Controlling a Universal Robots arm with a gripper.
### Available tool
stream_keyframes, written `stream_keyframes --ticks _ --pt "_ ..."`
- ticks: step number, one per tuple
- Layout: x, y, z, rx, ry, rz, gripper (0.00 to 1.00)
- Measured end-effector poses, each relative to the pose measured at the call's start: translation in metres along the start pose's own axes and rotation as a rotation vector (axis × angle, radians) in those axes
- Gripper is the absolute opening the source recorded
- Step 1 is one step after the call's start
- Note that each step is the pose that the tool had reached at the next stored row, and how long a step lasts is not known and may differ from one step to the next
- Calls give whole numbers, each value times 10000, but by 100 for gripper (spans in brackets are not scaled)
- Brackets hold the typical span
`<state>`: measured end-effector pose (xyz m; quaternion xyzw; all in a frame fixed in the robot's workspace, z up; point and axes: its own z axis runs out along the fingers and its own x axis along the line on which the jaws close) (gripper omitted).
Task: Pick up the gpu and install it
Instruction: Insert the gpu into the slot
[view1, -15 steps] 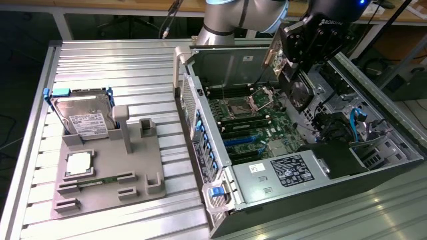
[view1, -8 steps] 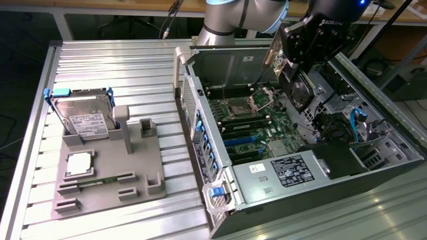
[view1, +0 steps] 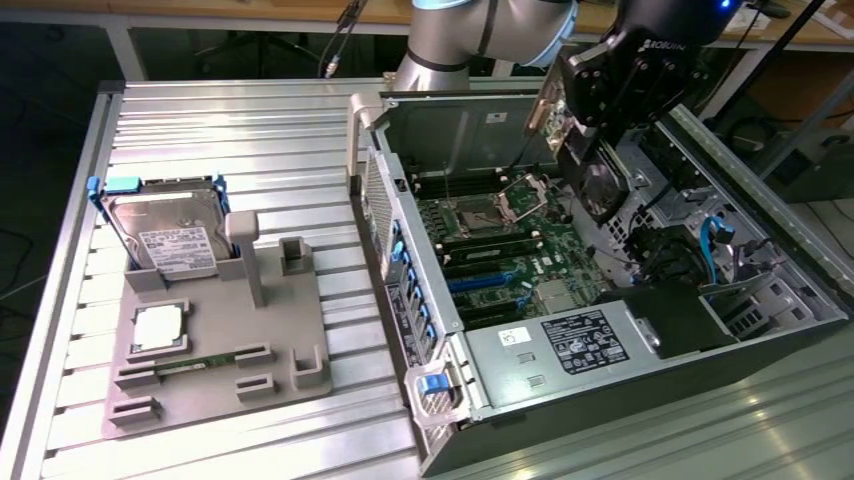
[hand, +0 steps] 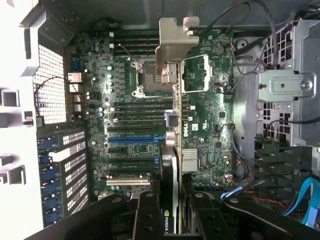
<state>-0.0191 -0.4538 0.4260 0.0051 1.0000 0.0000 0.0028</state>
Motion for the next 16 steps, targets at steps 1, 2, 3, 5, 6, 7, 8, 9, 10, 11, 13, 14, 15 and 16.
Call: stream_keyframes --ticks 1,2,3,5,6,7,8,9,10,11,13,14,15,16 --pt "0 0 0 -1 0 -141 27" --pt "0 0 0 -2 1 -345 27" --pt "0 0 0 -4 0 -604 27" --pt "0 0 0 -5 0 -995 27" --pt "0 0 0 -8 0 -1389 27" --pt "0 0 0 -9 0 -1583 27" --pt "0 0 0 -9 1 -1796 27" --pt "0 0 0 -12 0 -2101 27" --pt "0 0 0 -14 0 -2412 27" --pt "0 0 0 -15 0 -2675 27" --pt "0 0 0 -17 0 -3164 27" --pt "0 0 0 -19 0 -3307 27" --pt "0 0 0 -19 0 -3496 27" --pt "0 0 0 -21 0 -3736 27"
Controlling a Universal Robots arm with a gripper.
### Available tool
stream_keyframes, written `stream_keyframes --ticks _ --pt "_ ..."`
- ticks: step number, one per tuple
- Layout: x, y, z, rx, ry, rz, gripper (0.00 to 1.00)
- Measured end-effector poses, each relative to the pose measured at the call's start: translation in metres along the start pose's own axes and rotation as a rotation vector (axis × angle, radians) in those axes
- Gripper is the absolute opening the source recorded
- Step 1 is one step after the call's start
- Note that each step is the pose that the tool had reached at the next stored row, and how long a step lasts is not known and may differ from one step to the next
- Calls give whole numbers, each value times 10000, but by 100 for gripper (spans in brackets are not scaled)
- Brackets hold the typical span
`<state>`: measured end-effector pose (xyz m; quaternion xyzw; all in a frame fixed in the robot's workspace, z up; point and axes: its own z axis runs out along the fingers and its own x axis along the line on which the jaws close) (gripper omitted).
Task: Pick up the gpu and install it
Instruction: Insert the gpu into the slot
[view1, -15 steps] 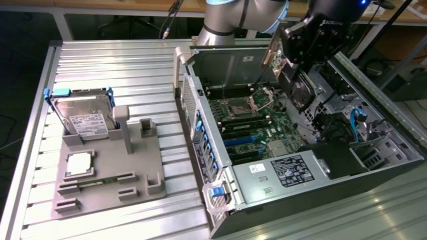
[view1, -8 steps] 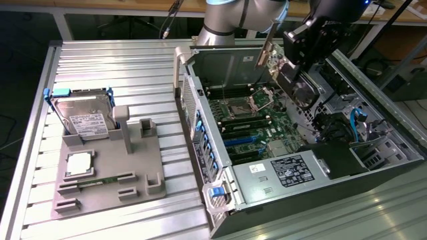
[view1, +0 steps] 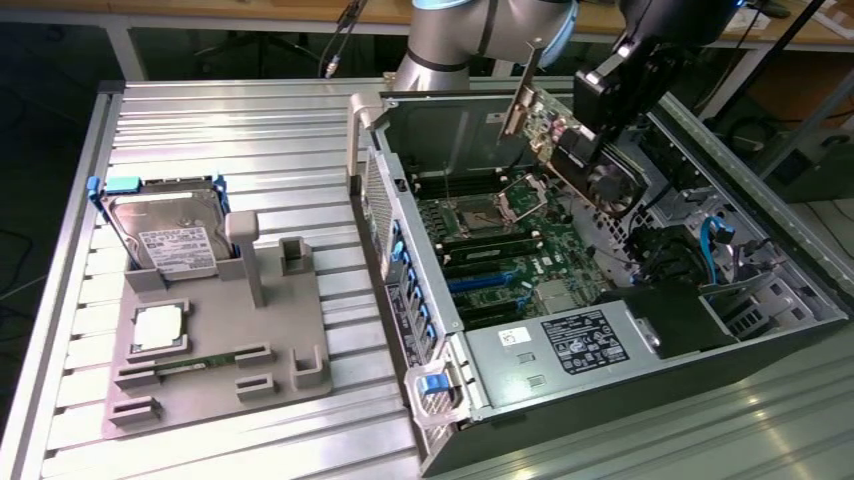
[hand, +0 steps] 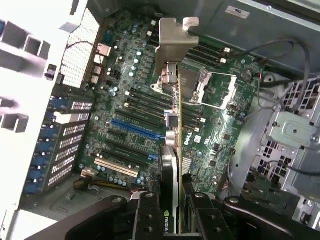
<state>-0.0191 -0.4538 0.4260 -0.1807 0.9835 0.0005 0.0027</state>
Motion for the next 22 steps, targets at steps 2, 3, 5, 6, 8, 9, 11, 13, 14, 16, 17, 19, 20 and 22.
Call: stream_keyframes --ticks 2,3,5,6,8,9,11,13,14,16,17,19,20,22 --pt "0 0 0 -3 0 -465 27" --pt "0 0 0 -4 0 -671 27" --pt "0 0 0 -6 0 -1036 27" --pt "0 0 0 -6 0 -1205 27" --pt "0 0 0 -9 0 -1580 27" --pt "0 0 0 -10 0 -1763 27" --pt "0 0 0 -12 0 -2127 27" --pt "0 0 0 -14 0 -2501 27" --pt "0 0 0 -15 0 -2678 27" --pt "0 0 0 -18 0 -3310 27" --pt "0 0 0 -20 0 -3588 27" --pt "0 0 0 -22 0 -3953 27" --pt "0 0 0 -23 0 -4125 27" --pt "0 0 0 -25 0 -4480 27"
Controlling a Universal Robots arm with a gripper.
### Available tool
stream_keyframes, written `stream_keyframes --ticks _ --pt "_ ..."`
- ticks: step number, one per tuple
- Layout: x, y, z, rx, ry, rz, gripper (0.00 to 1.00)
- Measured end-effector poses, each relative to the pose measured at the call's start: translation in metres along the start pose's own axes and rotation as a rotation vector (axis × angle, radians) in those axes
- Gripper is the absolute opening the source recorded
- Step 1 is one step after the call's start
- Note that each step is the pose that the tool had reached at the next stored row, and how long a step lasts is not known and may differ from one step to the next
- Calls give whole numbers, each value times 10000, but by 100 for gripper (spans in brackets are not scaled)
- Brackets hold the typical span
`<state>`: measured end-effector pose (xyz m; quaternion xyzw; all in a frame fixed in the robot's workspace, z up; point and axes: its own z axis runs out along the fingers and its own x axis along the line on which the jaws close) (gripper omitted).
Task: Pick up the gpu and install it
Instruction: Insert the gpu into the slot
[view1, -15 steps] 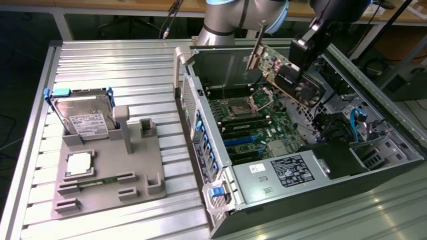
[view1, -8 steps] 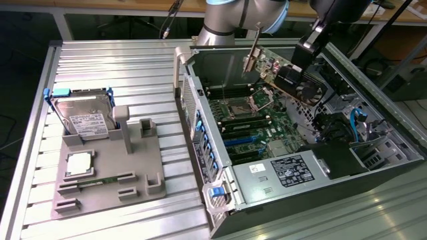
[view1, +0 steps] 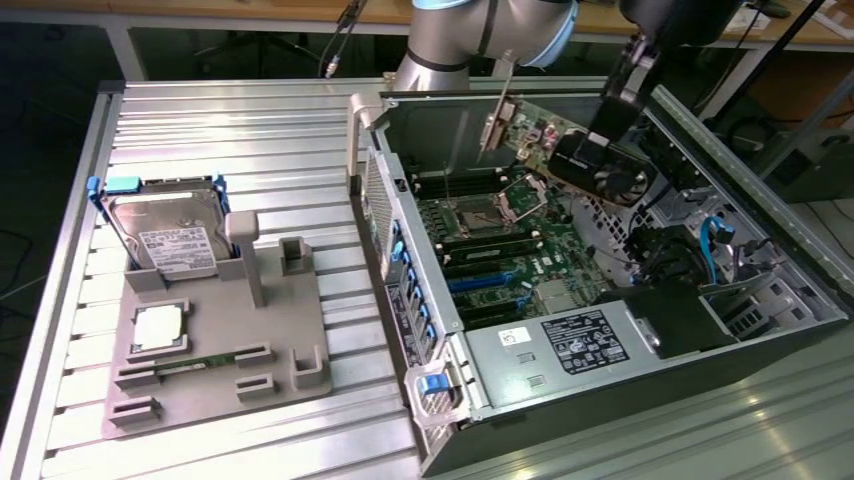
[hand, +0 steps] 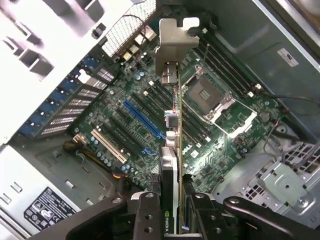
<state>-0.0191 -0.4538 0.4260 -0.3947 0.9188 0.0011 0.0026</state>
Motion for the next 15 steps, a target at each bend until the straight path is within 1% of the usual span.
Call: stream_keyframes --ticks 6,7,9,11,15 --pt "0 0 0 -6 0 -1124 27" --pt "0 0 0 -8 0 -1402 27" --pt "0 0 0 -15 0 -2672 27" --pt "0 0 0 -19 0 -3406 27" --pt "0 0 0 -24 0 -4230 27"
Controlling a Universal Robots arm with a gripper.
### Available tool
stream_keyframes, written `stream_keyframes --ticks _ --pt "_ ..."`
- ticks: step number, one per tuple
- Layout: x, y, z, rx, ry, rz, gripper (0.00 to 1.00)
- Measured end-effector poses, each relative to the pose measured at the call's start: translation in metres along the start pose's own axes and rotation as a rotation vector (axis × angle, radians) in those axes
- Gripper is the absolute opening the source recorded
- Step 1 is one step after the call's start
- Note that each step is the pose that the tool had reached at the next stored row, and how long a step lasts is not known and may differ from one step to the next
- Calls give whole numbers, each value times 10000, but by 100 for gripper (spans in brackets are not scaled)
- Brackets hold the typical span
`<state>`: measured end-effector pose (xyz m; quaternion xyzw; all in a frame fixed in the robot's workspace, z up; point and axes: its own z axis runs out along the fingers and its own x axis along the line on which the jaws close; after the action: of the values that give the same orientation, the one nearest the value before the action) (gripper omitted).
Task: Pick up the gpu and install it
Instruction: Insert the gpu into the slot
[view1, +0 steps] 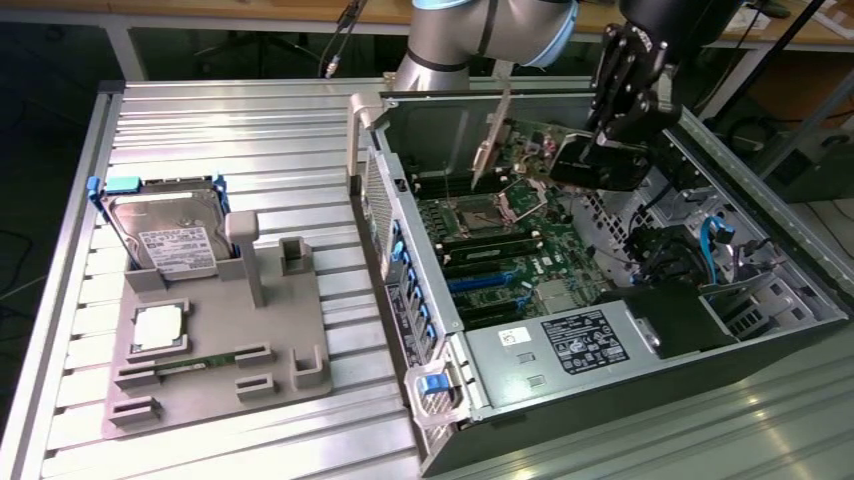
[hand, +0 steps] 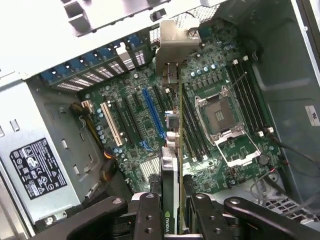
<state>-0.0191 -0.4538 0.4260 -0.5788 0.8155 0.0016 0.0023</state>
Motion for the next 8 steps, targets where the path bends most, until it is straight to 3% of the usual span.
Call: stream_keyframes --ticks 8 --pt "0 0 0 -14 0 -2463 27"
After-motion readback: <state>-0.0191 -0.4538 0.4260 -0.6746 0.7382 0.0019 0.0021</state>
